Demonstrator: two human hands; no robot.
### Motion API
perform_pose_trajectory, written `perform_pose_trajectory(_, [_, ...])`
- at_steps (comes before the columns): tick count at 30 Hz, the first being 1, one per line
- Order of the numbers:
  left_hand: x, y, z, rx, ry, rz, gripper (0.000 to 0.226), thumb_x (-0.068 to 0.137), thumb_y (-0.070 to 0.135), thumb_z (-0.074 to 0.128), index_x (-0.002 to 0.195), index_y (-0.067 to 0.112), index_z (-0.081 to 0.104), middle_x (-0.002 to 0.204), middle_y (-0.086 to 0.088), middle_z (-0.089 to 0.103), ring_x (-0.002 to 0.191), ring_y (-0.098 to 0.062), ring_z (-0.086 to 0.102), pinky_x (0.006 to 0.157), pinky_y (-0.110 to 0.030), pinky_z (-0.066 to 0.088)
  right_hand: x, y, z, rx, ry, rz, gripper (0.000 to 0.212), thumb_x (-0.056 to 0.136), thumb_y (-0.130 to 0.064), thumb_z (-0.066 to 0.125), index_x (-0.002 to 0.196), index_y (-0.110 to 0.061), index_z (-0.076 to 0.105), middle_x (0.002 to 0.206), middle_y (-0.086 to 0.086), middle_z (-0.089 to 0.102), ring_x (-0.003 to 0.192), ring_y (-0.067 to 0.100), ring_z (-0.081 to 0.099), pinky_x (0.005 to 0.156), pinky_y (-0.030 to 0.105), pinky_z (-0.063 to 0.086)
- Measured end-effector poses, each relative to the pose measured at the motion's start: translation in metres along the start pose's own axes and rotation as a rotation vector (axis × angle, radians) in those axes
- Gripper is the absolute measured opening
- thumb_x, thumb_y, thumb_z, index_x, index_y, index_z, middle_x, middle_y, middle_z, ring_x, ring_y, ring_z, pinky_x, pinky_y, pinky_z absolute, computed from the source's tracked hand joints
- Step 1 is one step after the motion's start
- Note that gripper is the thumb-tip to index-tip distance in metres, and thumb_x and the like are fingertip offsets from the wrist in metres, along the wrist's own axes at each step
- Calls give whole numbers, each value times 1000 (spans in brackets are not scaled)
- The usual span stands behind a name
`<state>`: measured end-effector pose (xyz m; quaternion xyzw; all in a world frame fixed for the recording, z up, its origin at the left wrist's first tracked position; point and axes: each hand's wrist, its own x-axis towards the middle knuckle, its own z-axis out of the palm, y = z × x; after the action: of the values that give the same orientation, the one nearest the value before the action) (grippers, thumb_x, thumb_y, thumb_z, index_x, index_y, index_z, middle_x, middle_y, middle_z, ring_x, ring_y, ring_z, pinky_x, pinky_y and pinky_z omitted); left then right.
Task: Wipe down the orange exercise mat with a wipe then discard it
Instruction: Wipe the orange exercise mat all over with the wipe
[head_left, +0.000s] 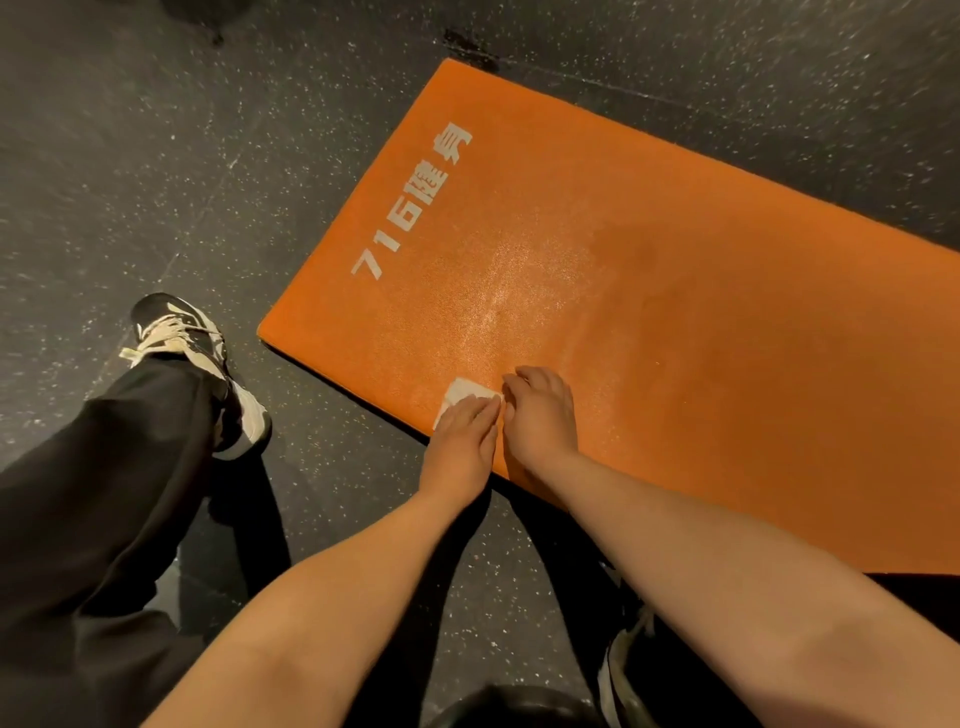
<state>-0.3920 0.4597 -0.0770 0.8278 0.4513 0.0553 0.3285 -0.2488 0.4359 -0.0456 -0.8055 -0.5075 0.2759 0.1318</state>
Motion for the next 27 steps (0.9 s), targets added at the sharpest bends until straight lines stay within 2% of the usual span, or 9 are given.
perform_pose_trajectory(2, [6, -11, -7, 7, -34, 16, 42, 106, 21, 47, 148, 18, 49, 152, 0, 47, 147, -20, 34, 124, -39, 21, 11, 2, -1, -37, -29, 18, 47, 100, -19, 46, 147, -15, 49, 156, 6, 41, 145, 27, 26, 119, 38, 14])
perform_pose_trajectory(5, [20, -21, -14, 44, 0, -70, 43, 107, 24, 44, 150, 19, 45, 158, 2, 37, 151, -16, 26, 125, -34, 13, 20, 3, 1, -60, -111, 72, 54, 96, -15, 48, 150, -18, 44, 159, 4, 35, 148, 26, 22, 122, 41, 15])
perform_pose_trajectory(8, [33, -16, -14, 84, -26, -142, 50, 108, 28, 36, 157, 20, 30, 165, 2, 21, 154, -15, 11, 124, -32, 3, 19, 5, 8, -72, -126, 62, 56, 95, -13, 48, 150, -19, 44, 160, 4, 33, 149, 26, 20, 122, 43, 17])
perform_pose_trajectory(13, [64, -14, -19, 138, -34, -182, 55, 109, 27, 27, 161, 18, 11, 168, -2, 2, 155, -19, -2, 125, -37, -1, 22, 10, 9, -83, -73, 50, 54, 94, -11, 48, 148, -23, 48, 157, 0, 38, 146, 24, 26, 120, 42, 23])
perform_pose_trajectory(16, [95, -15, -27, 145, -24, -336, 57, 109, 29, 23, 161, 16, 4, 168, -5, -4, 155, -22, -7, 124, -40, -2, 20, 12, 14, -83, -95, 49, 57, 97, -11, 46, 152, -24, 42, 161, 0, 33, 150, 25, 21, 123, 42, 19])
perform_pose_trajectory(18, [108, -8, -26, 169, -22, -360, 57, 109, 28, 24, 161, 17, 4, 168, -6, -5, 155, -25, -8, 124, -43, -3, 18, 14, 13, -48, -103, 53, 56, 100, -12, 44, 155, -23, 38, 164, 0, 29, 152, 24, 18, 124, 39, 14])
perform_pose_trajectory(20, [108, 2, -18, 159, -73, -243, 56, 109, 26, 26, 161, 21, 7, 169, -4, -2, 155, -25, -8, 125, -43, -3, 17, 16, 11, 82, -58, 77, 55, 102, -12, 44, 157, -18, 35, 164, 3, 30, 151, 23, 22, 122, 32, 16])
perform_pose_trajectory(24, [83, 15, -2, 84, -257, 101, 51, 109, 26, 30, 159, 24, 21, 168, 2, 8, 155, -18, -1, 124, -39, 1, 11, 18, 7, 364, 101, 171, 55, 101, -6, 48, 155, -13, 37, 157, 5, 37, 139, 21, 40, 107, 22, 30])
perform_pose_trajectory(27, [72, 3, -6, 125, -251, 130, 51, 109, 28, 31, 160, 26, 21, 167, 6, 7, 155, -15, 1, 125, -39, 4, 6, 19, 14, 297, 57, 138, 54, 101, -7, 49, 153, -11, 40, 160, 9, 34, 147, 26, 32, 120, 29, 23])
